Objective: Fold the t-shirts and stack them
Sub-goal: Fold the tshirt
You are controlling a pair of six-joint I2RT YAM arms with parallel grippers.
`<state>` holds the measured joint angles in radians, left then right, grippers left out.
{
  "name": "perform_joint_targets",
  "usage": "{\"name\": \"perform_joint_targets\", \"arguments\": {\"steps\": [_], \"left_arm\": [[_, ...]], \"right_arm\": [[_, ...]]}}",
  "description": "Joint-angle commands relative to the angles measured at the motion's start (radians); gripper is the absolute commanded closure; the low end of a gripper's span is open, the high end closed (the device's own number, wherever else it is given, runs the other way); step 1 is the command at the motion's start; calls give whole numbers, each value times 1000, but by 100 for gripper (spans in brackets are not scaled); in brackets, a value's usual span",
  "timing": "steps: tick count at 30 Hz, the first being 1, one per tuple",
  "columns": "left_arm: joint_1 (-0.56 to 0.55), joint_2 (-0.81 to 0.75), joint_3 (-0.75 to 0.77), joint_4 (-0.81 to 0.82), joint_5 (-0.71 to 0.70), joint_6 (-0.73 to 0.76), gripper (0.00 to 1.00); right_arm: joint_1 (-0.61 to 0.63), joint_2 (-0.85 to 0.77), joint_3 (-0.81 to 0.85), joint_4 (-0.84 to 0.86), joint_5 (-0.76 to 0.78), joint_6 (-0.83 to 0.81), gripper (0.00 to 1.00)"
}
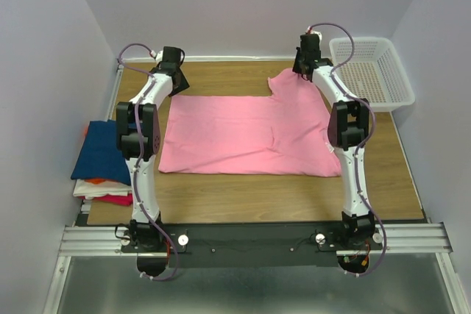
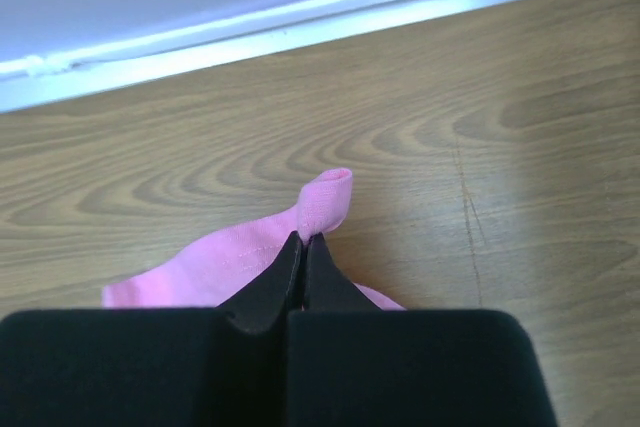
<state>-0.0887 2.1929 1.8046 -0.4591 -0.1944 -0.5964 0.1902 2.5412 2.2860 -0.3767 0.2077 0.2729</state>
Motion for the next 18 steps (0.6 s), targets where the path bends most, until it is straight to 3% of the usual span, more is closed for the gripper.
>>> {"name": "perform_joint_targets", "arguments": {"steps": [1, 18], "left_arm": [[10, 53, 78, -95, -76, -42, 49], [24, 222, 223, -197, -108, -105, 48]], "right_arm": [[-1, -67, -25, 16, -31, 35, 99], [-5, -105, -63, 33, -71, 43, 100]]}}
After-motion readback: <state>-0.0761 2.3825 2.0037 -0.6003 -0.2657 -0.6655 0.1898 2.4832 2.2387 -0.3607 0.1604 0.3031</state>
